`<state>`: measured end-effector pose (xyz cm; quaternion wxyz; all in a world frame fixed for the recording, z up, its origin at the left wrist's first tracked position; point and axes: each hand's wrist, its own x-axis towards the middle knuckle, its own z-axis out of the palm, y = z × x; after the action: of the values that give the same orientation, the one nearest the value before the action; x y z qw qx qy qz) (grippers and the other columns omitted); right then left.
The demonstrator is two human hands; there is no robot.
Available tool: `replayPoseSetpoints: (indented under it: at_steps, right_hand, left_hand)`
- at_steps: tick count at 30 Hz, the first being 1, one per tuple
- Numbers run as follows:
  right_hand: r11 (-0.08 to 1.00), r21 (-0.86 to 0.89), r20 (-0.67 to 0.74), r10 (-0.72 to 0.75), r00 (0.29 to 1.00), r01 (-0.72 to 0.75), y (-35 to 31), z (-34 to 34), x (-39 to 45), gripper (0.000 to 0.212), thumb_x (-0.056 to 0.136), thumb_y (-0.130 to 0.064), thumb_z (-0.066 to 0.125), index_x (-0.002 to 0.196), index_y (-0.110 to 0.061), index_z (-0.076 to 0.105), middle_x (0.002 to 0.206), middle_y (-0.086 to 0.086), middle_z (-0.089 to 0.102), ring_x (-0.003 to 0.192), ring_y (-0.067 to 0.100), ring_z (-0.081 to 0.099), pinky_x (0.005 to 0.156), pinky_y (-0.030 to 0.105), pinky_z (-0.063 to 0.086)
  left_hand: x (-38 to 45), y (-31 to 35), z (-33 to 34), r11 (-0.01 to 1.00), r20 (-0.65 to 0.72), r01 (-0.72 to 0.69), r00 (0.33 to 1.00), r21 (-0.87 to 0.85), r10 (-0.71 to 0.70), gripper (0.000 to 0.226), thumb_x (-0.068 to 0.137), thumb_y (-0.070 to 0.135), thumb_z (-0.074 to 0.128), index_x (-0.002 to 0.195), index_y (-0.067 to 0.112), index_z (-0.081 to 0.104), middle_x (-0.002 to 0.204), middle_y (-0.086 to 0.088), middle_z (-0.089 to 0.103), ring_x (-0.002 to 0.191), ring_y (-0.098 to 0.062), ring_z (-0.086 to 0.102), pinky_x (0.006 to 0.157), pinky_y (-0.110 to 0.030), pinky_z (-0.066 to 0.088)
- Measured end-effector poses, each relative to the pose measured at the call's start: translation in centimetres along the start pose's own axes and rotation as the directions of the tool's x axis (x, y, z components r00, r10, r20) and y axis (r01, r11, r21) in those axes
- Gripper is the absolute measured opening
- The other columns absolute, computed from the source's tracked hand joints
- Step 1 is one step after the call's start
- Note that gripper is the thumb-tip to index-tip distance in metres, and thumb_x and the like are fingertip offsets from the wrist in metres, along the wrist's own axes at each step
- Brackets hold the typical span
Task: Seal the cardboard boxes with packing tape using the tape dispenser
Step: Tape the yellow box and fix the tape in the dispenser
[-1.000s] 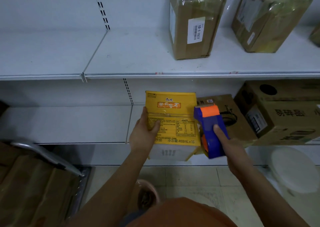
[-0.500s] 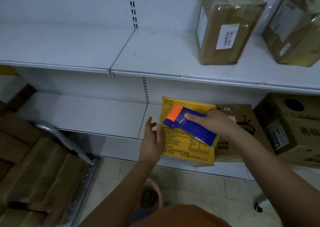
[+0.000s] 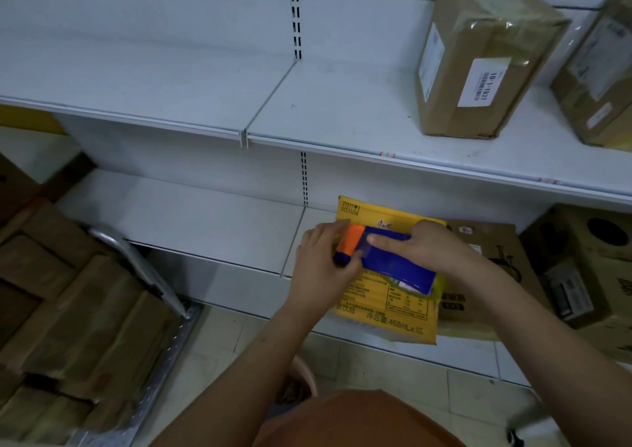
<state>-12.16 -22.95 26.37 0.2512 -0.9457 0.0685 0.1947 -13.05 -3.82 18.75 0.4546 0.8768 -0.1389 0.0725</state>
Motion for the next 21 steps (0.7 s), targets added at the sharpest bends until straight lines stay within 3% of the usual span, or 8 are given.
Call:
replayPoseSetpoints:
  at_steps: [5,8,10,12,16,21]
  right_hand:
    - [0.999,-0.032,0.002,-0.019,1.0,0.019,-0.2,0.1,-0.2,0.087,0.056,-0.089,0.037,0.084,-0.012,0.062,0.077,0.008,0.068,0.069,0.017,0.067,0.061,0.026,0.051]
    - [1.0,0.006,0.029,-0.007,1.0,0.007,0.0,-0.3,-0.3,0.081,0.057,-0.086,0.039,0.087,-0.014,0.061,0.079,0.005,0.068,0.07,0.016,0.066,0.057,0.022,0.049]
    - [1.0,0.031,0.047,-0.007,0.999,0.005,0.2,-0.4,-0.1,0.082,0.055,-0.084,0.043,0.093,-0.014,0.062,0.084,0.006,0.069,0.074,0.016,0.067,0.062,0.026,0.053]
    - [0.999,0.052,0.055,-0.008,0.998,0.005,0.5,-0.4,0.0,0.083,0.054,-0.083,0.047,0.097,-0.014,0.062,0.089,0.006,0.07,0.077,0.018,0.068,0.07,0.03,0.057]
    - [0.998,0.055,0.043,-0.012,0.999,0.01,0.6,-0.4,0.4,0.081,0.054,-0.082,0.049,0.099,-0.016,0.061,0.089,0.005,0.07,0.078,0.018,0.068,0.072,0.031,0.058]
    - [1.0,0.002,0.027,0.008,1.0,-0.008,0.4,-0.4,0.9,0.083,0.051,-0.086,0.046,0.095,-0.017,0.06,0.087,0.004,0.069,0.077,0.018,0.068,0.076,0.034,0.06]
  left_hand:
    - [0.5,-0.2,-0.7,0.998,-0.153,0.046,0.987,-0.043,-0.052,0.013,0.093,0.036,0.068,0.1,0.027,0.075,0.099,0.014,0.067,0.088,0.0,0.064,0.073,-0.023,0.056]
    - [0.6,-1.0,-1.0,0.928,-0.266,0.252,0.907,-0.275,-0.325,0.006,0.091,0.025,0.07,0.093,0.027,0.075,0.091,0.013,0.072,0.085,0.0,0.066,0.08,-0.028,0.058]
    - [0.7,-1.9,-1.1,0.792,-0.21,0.429,0.807,-0.434,-0.552,0.01,0.091,0.024,0.071,0.097,0.02,0.078,0.089,0.01,0.074,0.086,-0.006,0.069,0.083,-0.033,0.059]
    - [0.7,-2.4,-0.9,0.635,-0.098,0.531,0.719,-0.561,-0.688,0.019,0.091,0.022,0.071,0.106,0.012,0.076,0.092,0.005,0.075,0.088,-0.01,0.07,0.079,-0.029,0.058]
    - [0.8,-2.7,0.0,0.401,0.051,0.594,0.6,-0.698,-0.799,0.019,0.091,0.02,0.072,0.108,0.011,0.074,0.093,0.0,0.072,0.088,-0.01,0.066,0.073,-0.022,0.05]
    - [1.5,-3.4,0.9,0.155,0.233,0.681,0.441,-0.716,-0.867,0.003,0.087,0.02,0.075,0.09,0.019,0.073,0.095,-0.001,0.072,0.088,-0.013,0.065,0.088,-0.038,0.055]
